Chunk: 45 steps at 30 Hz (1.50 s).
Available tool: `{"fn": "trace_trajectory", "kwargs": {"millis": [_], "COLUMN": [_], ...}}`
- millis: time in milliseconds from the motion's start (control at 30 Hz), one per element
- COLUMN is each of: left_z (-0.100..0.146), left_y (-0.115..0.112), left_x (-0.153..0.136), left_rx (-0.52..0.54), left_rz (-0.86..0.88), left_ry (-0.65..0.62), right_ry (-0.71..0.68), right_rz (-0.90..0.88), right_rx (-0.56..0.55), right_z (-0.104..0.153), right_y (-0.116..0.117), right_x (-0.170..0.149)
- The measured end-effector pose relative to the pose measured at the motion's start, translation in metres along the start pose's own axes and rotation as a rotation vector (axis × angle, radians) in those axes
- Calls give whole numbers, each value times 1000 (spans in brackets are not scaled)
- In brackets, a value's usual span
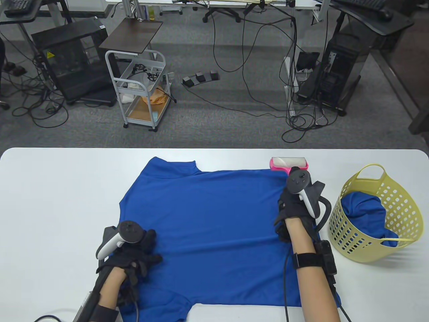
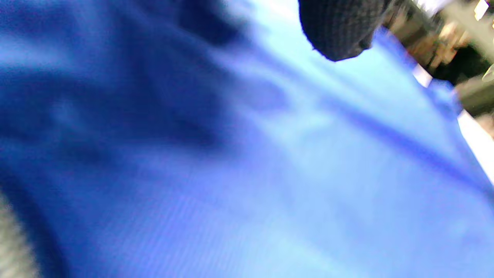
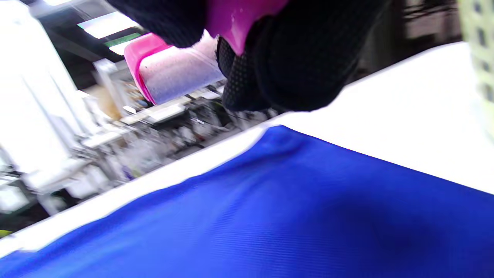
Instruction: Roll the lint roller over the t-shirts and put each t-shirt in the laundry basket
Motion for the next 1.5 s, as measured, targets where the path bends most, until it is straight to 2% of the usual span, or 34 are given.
{"fn": "trace_trajectory", "kwargs": {"millis": [100,200,267,333,433,500,600,733,800,900,1033,1133,1167,1267,1333,1400,1500], "left_z": [22,46,54,57,59,60,60,59,57,54,53,55,57,62,66,70,79], "left_y": [25,39,34,22,9,7,9,3,0,-2,-4,-6,-5,-4,0,7,23], "left_x": [11,37,54,73,94,100,103,101,101,103,111,118,119,120,114,105,90], "left_rx": [123,262,296,251,269,303,366,371,368,364,362,397,442,509,556,607,698], "left_rz": [53,80,165,293,423,429,405,386,374,411,372,346,335,245,226,177,54], "left_ry": [-92,-223,-286,-338,-397,-398,-412,-416,-435,-437,-461,-461,-459,-441,-429,-393,-326], "right_ry": [-188,-367,-435,-524,-614,-654,-721,-739,-766,-894,-930,-925,-922,-894,-840,-776,-629], "right_rz": [-51,-80,-94,-118,-127,-124,-43,-101,-143,-225,-218,-231,-216,-101,14,107,220], "right_rx": [-51,-73,-84,-97,-81,-71,-117,-112,-44,108,161,139,114,-37,-160,-232,-267], "right_z": [36,73,94,116,141,155,170,180,180,183,186,189,192,198,196,190,173], "right_y": [-8,-1,8,22,45,58,70,78,82,86,81,76,74,57,41,29,19], "right_x": [45,96,124,156,192,207,220,218,214,210,201,194,192,177,155,131,87]}}
Point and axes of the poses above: the tracker on the back of each hand, its own x axis roughly to the thumb side, its own z axis roughly from the fingertips to the wrist, y = z × x, the point moved 4 cm from there along -z, roughly from the wrist to the fingertips, and after that the axes turned 8 degrees about -y, right-handed, at the moved point
